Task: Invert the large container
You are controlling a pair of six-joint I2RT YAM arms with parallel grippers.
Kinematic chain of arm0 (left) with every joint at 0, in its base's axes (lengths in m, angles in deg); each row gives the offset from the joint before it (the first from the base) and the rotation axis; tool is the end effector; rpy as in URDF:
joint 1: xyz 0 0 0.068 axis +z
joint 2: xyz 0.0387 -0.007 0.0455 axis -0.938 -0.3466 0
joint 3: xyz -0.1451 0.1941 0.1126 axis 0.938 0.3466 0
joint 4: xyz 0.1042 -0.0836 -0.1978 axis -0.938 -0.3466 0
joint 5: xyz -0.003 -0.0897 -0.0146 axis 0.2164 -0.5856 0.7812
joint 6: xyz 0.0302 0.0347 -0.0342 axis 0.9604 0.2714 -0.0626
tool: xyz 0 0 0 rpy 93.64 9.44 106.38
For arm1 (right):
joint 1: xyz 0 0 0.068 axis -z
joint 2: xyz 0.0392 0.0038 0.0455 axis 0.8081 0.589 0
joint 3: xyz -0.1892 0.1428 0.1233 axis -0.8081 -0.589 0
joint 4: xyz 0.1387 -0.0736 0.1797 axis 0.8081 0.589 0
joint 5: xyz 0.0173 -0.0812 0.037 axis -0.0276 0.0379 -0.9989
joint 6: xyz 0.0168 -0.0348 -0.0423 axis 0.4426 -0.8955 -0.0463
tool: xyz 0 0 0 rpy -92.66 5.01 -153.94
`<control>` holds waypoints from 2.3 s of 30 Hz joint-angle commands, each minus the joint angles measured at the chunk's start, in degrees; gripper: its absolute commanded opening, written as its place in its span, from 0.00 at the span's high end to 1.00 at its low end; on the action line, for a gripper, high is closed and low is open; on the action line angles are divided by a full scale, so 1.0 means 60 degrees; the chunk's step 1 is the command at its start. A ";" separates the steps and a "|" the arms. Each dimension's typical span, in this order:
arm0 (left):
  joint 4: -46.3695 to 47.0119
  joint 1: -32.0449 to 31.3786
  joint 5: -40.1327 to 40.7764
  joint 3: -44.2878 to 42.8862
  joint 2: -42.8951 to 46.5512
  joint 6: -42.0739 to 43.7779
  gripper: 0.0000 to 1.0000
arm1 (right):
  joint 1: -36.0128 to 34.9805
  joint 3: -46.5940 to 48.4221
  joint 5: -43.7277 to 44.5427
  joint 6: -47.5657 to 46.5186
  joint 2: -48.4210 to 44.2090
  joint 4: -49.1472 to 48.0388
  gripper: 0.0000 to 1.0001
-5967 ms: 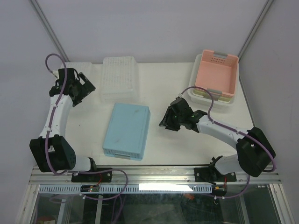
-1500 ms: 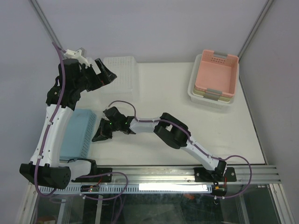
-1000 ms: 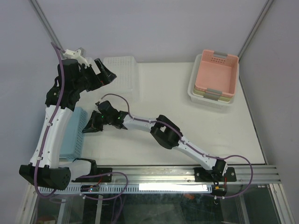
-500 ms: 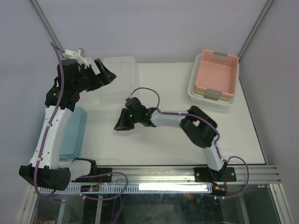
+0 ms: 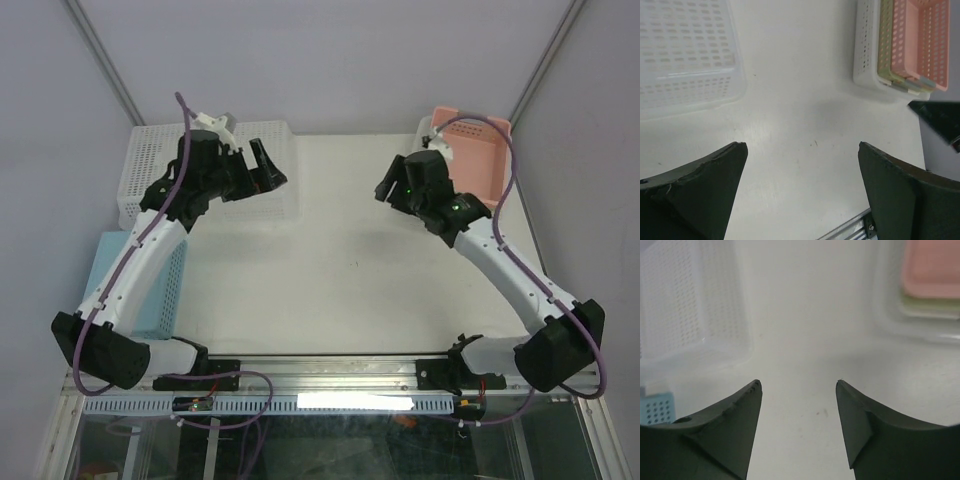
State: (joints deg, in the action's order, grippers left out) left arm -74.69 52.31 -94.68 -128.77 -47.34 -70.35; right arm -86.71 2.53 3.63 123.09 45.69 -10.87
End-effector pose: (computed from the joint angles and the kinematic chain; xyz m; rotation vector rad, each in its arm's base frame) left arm 0.2408 -0.0833 0.3843 -0.0971 2.1879 -0.6560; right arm 0.2309 0.1376 0.3315 0.2446 2.1855 0.4571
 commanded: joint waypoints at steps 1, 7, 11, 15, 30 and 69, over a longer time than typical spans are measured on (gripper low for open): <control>0.0654 -0.1017 0.0691 0.0263 -0.0449 -0.0147 0.01 | 0.1659 0.1243 0.0772 -0.1398 0.0111 0.0985 0.35; 0.0790 -0.1806 0.0798 0.0817 -0.0743 -0.0102 0.01 | 0.2712 0.3889 0.1052 -0.1984 0.2614 0.2001 0.36; 0.0894 -0.2234 0.0749 0.1099 -0.0734 -0.0114 0.01 | 0.3024 0.5655 0.1402 -0.2121 0.4488 0.2938 0.39; 0.0900 -0.2396 0.0751 0.1198 -0.0731 -0.0111 0.01 | 0.3143 0.6825 0.2027 -0.2172 0.5652 0.3479 0.43; 0.0909 -0.2441 0.0510 0.1187 -0.0834 -0.0059 0.01 | 0.3442 0.6793 0.2146 -0.2608 0.4986 0.3038 1.00; -0.0520 -0.0294 0.2581 -0.1223 0.0692 0.0080 0.01 | 0.1467 -0.1066 -0.7477 0.3038 -0.3551 -0.3732 1.00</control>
State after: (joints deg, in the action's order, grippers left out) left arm -78.58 50.72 -82.31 -133.38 -45.79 -69.03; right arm -71.54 3.80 -37.09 126.90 29.71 -15.22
